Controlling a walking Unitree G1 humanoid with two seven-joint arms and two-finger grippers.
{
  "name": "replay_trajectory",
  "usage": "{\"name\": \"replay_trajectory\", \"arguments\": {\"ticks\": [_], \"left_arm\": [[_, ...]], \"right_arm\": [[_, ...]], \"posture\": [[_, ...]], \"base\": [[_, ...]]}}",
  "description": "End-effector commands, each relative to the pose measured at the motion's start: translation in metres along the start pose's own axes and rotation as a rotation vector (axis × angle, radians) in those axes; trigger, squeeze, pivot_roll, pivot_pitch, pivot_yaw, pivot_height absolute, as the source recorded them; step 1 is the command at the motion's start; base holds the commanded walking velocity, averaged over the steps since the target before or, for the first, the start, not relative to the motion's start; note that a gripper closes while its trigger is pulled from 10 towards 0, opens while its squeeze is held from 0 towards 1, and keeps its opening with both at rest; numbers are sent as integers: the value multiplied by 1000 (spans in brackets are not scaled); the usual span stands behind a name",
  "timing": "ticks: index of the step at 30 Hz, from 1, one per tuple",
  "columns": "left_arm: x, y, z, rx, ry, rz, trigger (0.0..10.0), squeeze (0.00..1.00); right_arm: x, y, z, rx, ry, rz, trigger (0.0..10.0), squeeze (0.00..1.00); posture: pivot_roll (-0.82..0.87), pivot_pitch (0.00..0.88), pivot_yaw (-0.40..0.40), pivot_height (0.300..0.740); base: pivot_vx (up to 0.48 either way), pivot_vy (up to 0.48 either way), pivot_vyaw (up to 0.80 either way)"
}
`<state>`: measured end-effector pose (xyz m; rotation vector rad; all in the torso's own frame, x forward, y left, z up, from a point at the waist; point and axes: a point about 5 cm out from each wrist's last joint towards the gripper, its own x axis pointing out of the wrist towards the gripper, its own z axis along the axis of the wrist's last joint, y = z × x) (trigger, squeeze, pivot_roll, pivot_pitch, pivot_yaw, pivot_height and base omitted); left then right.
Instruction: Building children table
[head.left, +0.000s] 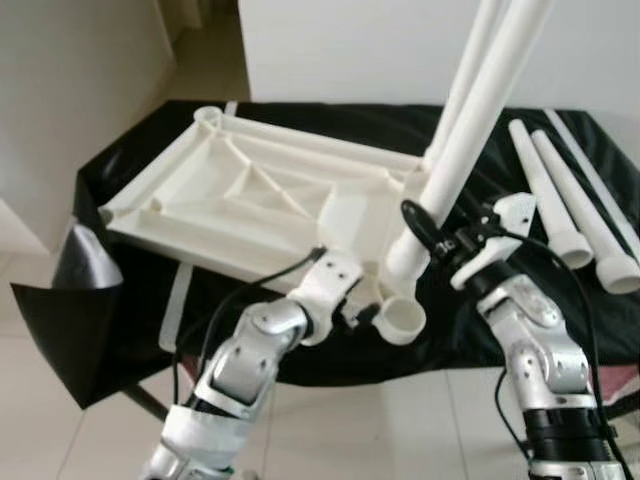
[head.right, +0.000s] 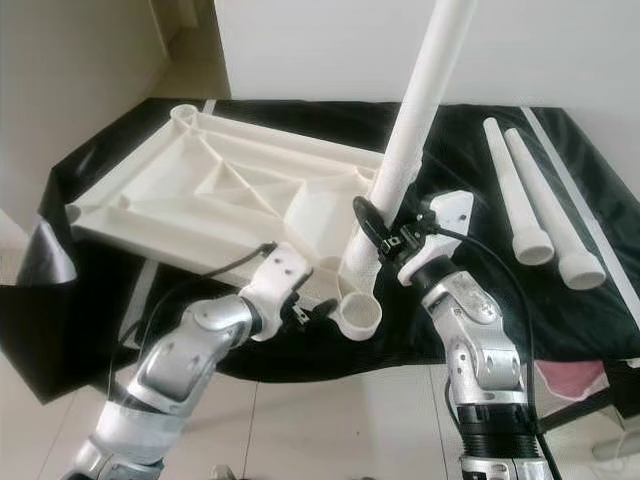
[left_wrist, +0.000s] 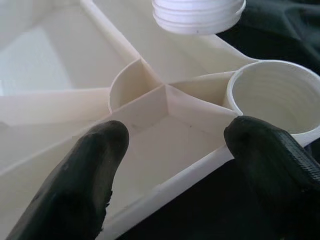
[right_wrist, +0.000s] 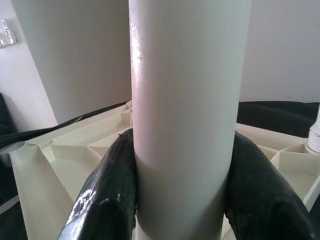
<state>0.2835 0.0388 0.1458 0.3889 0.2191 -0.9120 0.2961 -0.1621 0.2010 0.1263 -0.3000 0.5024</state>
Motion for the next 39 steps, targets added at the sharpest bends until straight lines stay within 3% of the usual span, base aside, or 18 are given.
{"name": "replay_trajectory", "arguments": {"ticks": [1, 3, 4, 7, 10, 14, 18, 28, 33, 34, 37, 39], "left_arm": [[1, -1, -28, -3, 147, 7, 10000, 0], [1, 6, -33, 2, 175, 41, 10000, 0], [-2, 17, -37, 0, 204, 85, 10000, 0], [-3, 22, -38, 0, 208, 97, 10000, 0], [-14, 42, -42, 46, 237, 135, 10000, 0], [-18, 49, -43, 57, 246, 146, 10000, 0], [-23, 69, -44, 82, 261, 198, 10000, 0], [-22, 83, -43, 111, 258, 273, 10000, 0], [-19, 74, -37, 112, 212, 223, 10000, 0], [-16, 63, -32, 100, 164, 168, 10000, 0], [-14, 53, -27, 87, 120, 123, 10000, 0], [-10, 29, -15, 38, 11, 26, 10000, 0]], "right_arm": [[0, -1, 7, -10, -35, -3, 10000, 0], [0, -2, 8, -11, -39, -6, 10000, 0], [0, -2, 9, -16, -44, -12, 10000, 0], [0, -2, 9, -18, -46, -12, 10000, 0], [0, -3, 10, -23, -49, -15, 10000, 0], [0, -3, 9, -26, -47, -13, 10000, 0], [1, -1, 7, -32, -48, -5, 10000, 0], [4, 6, 5, -36, -56, 33, 10000, 0], [4, 11, 3, -37, -56, 63, 10000, 0], [4, 13, 1, -45, -54, 86, 10000, 0], [3, 16, 0, -49, -54, 104, 10000, 0], [1, 19, -2, -54, -56, 144, 10000, 0]], "posture": [[-34, 67, 1, 740], [-35, 66, 1, 740], [-37, 67, 3, 740], [-37, 68, 3, 740], [-37, 68, 4, 740], [-37, 69, 5, 740], [-33, 68, 4, 740], [-28, 72, 1, 740], [-28, 72, -2, 740], [-29, 73, -3, 740], [-29, 74, -6, 740], [-25, 77, -8, 740]], "base": [[0, 0, 0], [0, 0, 0], [0, 0, 0], [0, 0, 0], [0, 0, 0], [0, 0, 0], [0, 0, 0], [0, 0, 0], [0, 0, 0], [0, 0, 0], [0, 0, 0], [0, 0, 0]]}}
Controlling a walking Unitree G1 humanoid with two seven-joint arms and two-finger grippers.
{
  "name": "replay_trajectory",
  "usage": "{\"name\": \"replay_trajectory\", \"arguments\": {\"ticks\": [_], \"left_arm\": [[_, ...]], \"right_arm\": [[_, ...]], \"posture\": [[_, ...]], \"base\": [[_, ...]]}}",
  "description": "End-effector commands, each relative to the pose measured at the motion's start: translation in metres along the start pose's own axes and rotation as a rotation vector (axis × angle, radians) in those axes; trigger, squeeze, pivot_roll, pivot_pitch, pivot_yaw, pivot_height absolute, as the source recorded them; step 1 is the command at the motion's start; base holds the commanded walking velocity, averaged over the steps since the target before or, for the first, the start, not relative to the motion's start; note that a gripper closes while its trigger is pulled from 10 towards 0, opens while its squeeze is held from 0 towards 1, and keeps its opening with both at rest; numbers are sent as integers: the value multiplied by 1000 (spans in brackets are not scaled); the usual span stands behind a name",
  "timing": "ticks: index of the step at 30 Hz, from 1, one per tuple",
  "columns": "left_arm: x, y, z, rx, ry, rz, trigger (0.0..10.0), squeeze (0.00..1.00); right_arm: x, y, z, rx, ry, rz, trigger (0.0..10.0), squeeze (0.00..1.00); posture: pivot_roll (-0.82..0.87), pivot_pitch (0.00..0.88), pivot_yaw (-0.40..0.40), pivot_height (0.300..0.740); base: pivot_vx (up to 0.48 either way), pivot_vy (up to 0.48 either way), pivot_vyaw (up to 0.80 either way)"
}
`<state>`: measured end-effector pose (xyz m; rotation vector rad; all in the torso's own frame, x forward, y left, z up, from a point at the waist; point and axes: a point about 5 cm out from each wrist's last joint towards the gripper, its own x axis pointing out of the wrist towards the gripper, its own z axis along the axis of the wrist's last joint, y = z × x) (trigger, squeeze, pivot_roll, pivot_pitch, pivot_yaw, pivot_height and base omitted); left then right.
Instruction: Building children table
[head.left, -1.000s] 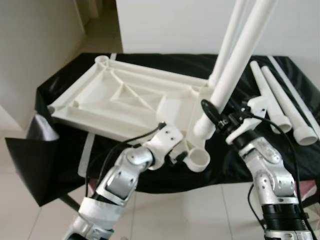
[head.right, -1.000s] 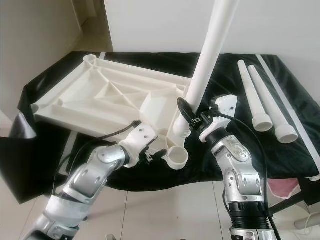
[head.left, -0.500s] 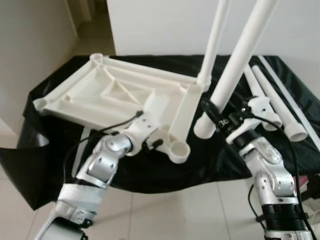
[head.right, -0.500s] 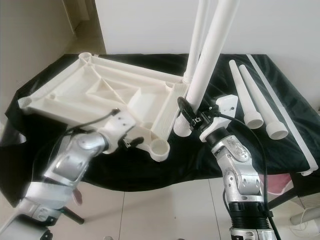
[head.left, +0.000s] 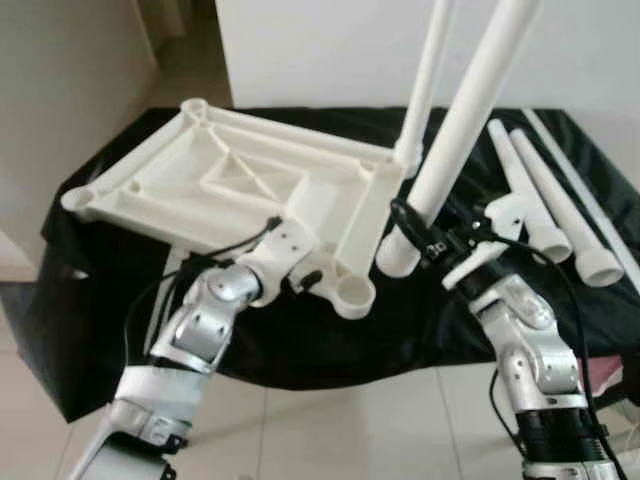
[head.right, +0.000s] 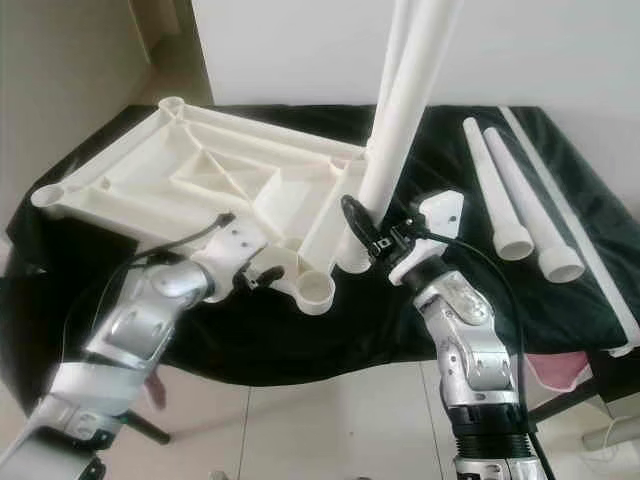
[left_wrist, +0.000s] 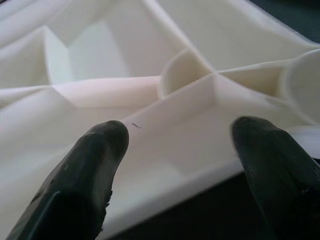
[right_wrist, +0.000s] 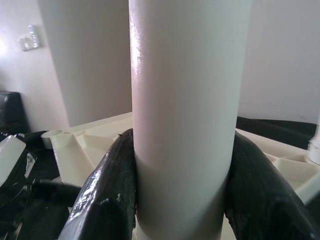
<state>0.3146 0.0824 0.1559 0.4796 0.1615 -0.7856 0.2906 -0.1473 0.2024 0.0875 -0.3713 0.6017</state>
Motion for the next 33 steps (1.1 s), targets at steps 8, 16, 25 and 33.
{"name": "replay_trajectory", "arguments": {"ticks": [8, 16, 25, 33], "left_arm": [[3, -48, 10, -115, -96, -192, 10000, 0], [3, -48, 9, -129, -91, -173, 10000, 0], [-6, -54, 15, -135, -127, -221, 10000, 0], [-26, -66, 8, -82, -138, -391, 10000, 0]], "right_arm": [[-9, 8, -12, -44, 32, 103, 10000, 0], [-19, 17, -33, -105, 111, 206, 10000, 0], [-19, 25, -42, -136, 119, 270, 10000, 0], [-20, 27, -47, -154, 125, 310, 10000, 0]], "posture": [[-22, 87, -11, 740], [-10, 87, -6, 740], [-3, 93, -6, 740], [3, 98, -15, 740]], "base": [[0, 0, 0], [0, 0, 0], [0, 0, 0], [0, 0, 0]]}}
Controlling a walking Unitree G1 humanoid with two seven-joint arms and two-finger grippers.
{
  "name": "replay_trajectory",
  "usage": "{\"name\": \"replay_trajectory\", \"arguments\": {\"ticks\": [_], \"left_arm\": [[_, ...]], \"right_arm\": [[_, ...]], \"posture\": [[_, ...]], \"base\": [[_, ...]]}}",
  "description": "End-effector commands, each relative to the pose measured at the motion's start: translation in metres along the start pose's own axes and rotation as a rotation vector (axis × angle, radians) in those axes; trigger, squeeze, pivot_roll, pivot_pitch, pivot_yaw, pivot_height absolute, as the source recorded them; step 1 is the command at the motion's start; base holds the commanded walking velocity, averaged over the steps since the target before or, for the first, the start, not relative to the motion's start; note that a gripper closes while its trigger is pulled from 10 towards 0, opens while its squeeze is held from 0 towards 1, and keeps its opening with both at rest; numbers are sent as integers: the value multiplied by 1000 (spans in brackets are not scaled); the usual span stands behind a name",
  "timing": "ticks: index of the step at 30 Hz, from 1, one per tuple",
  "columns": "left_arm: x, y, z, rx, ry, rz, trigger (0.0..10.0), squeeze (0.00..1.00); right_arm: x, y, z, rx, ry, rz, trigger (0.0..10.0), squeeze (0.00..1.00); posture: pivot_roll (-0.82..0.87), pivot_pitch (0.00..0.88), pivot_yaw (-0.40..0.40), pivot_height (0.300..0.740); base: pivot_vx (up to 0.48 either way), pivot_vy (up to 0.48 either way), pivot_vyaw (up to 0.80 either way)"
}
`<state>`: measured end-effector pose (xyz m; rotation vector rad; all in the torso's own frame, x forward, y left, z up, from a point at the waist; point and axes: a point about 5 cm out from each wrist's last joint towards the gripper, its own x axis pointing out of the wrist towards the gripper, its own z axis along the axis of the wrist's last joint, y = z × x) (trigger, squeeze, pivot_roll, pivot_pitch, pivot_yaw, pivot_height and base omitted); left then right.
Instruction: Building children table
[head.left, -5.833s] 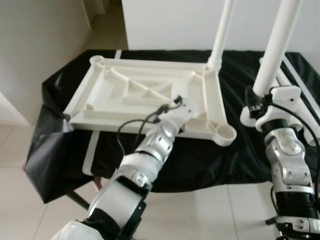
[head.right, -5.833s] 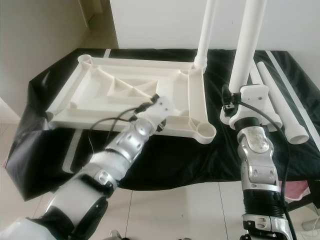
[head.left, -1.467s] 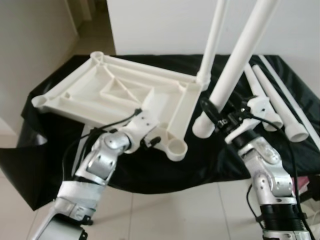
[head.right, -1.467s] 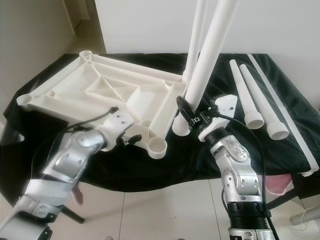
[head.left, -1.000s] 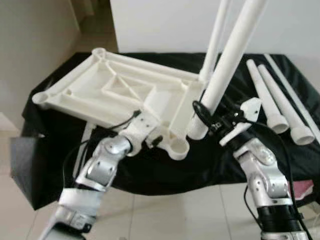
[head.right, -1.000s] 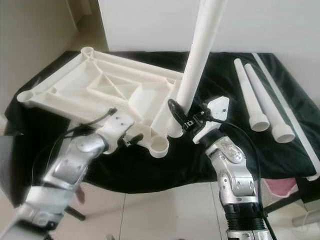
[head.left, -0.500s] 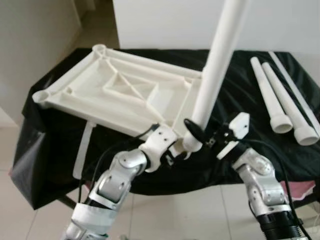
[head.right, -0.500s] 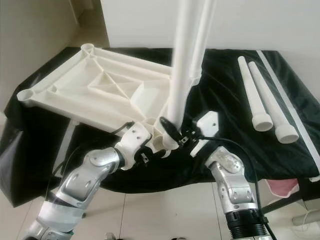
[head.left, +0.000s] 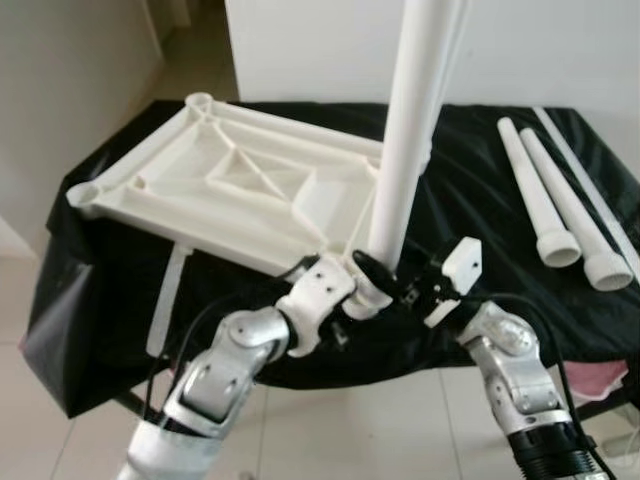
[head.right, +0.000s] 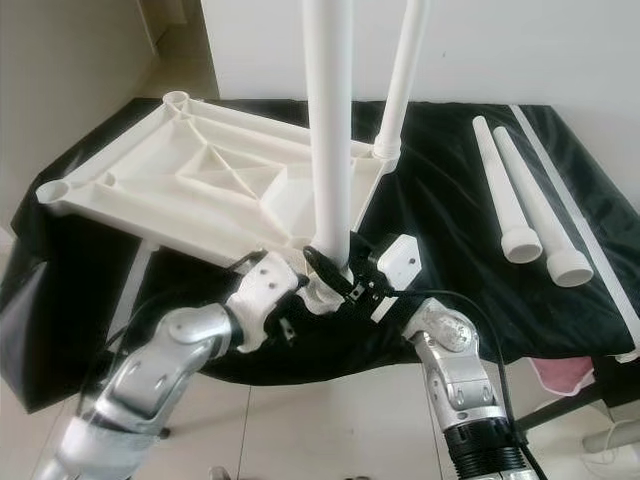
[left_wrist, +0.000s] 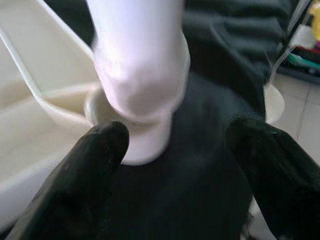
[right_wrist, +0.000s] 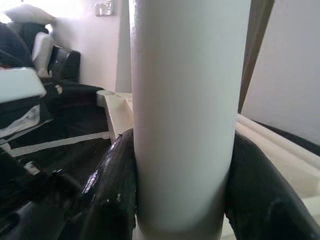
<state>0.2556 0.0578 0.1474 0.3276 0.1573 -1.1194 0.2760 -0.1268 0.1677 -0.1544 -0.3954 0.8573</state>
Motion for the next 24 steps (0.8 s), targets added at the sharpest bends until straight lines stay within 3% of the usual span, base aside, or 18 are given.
{"name": "replay_trajectory", "arguments": {"ticks": [1, 5, 24], "left_arm": [[-1, -7, 1, -1, -11, -67, 10000, 0], [-12, -14, -9, 17, 50, -158, 10000, 0], [-14, -13, -2, 21, 42, -139, 10000, 0]], "right_arm": [[-6, 6, -15, 34, 73, 23, 10000, 0], [-6, 6, -17, 25, 76, 32, 10000, 0], [15, 12, -27, 94, 42, 55, 10000, 0]], "posture": [[3, 98, -15, 740], [5, 103, -20, 740], [14, 110, -30, 740]], "base": [[0, 0, 0], [0, 0, 0], [0, 0, 0]]}}
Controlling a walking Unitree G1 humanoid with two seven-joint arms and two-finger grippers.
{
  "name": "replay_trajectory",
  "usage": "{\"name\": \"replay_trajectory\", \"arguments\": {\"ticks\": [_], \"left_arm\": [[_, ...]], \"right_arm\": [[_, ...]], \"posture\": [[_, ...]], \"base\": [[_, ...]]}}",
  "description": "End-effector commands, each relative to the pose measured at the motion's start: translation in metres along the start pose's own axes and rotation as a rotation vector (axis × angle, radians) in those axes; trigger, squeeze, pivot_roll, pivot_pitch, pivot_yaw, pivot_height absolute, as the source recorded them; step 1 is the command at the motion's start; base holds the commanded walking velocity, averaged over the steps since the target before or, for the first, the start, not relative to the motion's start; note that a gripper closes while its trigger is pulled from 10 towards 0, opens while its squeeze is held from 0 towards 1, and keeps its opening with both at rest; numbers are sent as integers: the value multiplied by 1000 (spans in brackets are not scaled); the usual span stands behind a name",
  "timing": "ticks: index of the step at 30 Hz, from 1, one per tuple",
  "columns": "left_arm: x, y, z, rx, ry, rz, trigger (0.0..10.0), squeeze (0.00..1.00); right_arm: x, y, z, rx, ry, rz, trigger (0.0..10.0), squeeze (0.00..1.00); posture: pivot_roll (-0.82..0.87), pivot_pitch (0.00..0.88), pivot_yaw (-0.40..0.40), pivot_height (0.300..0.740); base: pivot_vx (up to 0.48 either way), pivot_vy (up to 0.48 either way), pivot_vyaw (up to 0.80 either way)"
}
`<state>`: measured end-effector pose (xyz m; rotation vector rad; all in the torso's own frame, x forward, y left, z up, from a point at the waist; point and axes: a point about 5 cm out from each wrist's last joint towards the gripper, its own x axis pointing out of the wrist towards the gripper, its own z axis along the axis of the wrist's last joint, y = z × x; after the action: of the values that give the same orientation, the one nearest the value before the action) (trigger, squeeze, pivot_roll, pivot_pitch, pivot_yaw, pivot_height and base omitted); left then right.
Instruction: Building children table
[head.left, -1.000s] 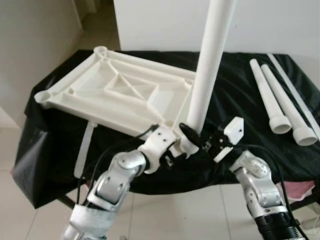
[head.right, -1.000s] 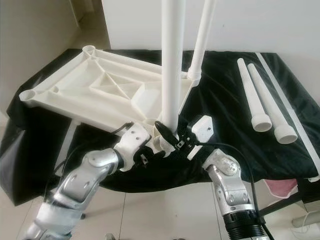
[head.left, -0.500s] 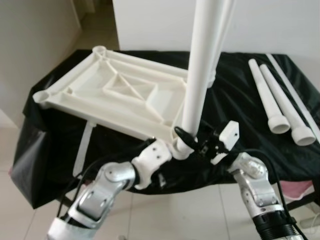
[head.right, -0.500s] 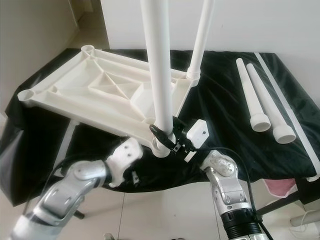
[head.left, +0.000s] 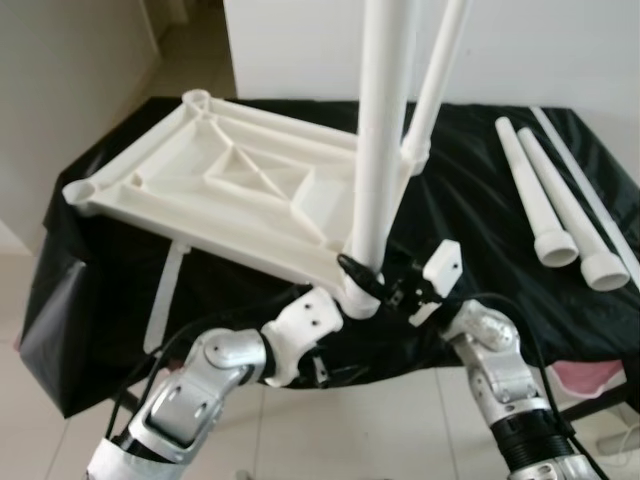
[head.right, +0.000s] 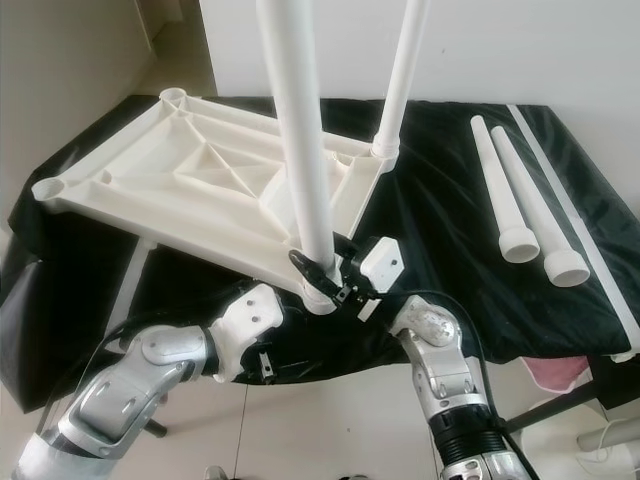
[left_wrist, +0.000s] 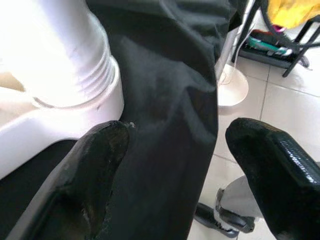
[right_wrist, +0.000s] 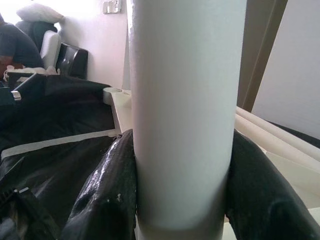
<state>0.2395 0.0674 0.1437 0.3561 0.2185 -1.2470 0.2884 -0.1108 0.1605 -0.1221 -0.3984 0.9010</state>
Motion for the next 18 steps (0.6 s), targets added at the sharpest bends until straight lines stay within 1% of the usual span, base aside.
{"name": "replay_trajectory", "arguments": {"ticks": [1, 4, 11, 14, 18], "left_arm": [[0, -2, 4, 12, -5, -3, 10000, 0], [0, -2, 4, 12, -5, -5, 10000, 0], [-1, -2, 6, 10, -7, 0, 10000, 0], [-2, -2, 7, 11, -7, 2, 10000, 0], [-2, -2, 8, 13, -11, 1, 10000, 0]], "right_arm": [[-3, 8, -16, 62, 62, 18, 10000, 0], [-2, 10, -17, 61, 64, 24, 10000, 0], [-7, 13, -20, 28, 89, 49, 10000, 0], [-12, 16, -23, -6, 115, 80, 10000, 0], [-16, 16, -25, 18, 117, 68, 10000, 0]], "posture": [[14, 110, -30, 740], [16, 110, -32, 740], [17, 113, -30, 740], [17, 115, -28, 740], [16, 115, -25, 740]], "base": [[0, 0, 0], [0, 0, 0], [0, 0, 0], [0, 0, 0], [0, 0, 0]]}}
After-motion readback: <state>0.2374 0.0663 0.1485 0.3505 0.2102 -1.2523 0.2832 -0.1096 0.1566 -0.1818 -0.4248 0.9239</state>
